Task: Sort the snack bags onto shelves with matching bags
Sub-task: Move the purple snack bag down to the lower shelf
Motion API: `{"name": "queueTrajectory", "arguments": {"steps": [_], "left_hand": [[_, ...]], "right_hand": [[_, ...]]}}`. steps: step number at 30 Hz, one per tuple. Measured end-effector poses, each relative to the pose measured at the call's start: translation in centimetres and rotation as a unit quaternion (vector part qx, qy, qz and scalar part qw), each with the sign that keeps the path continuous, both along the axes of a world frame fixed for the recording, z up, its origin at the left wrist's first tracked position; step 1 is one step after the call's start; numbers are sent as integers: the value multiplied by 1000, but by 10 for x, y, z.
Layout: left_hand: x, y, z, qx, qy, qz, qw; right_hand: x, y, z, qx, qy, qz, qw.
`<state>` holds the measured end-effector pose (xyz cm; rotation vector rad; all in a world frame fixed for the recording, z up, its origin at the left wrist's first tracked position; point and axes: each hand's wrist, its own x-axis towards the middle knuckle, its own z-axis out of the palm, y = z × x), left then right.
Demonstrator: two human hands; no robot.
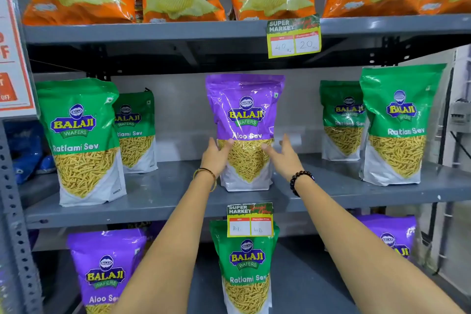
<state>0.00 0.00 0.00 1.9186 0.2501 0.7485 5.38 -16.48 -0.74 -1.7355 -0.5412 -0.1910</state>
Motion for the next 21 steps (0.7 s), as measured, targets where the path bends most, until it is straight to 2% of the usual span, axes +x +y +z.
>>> {"name": "queueTrajectory", "arguments": {"steps": [3, 8, 13, 21], "left_hand": [[5, 7, -4, -42, -23, -45, 998], [-4, 5, 0, -76, -40, -81, 993], [-15, 1, 0, -92, -62, -101, 989], [-51, -23, 0, -98, -114, -141, 978]], "right_hand": [[2, 3, 4, 59, 76, 54, 994], [0, 2, 7, 121, 76, 59, 988], [-12, -4, 8, 163, 59, 112, 978], [-38, -30, 1, 166, 33, 122, 978]]}}
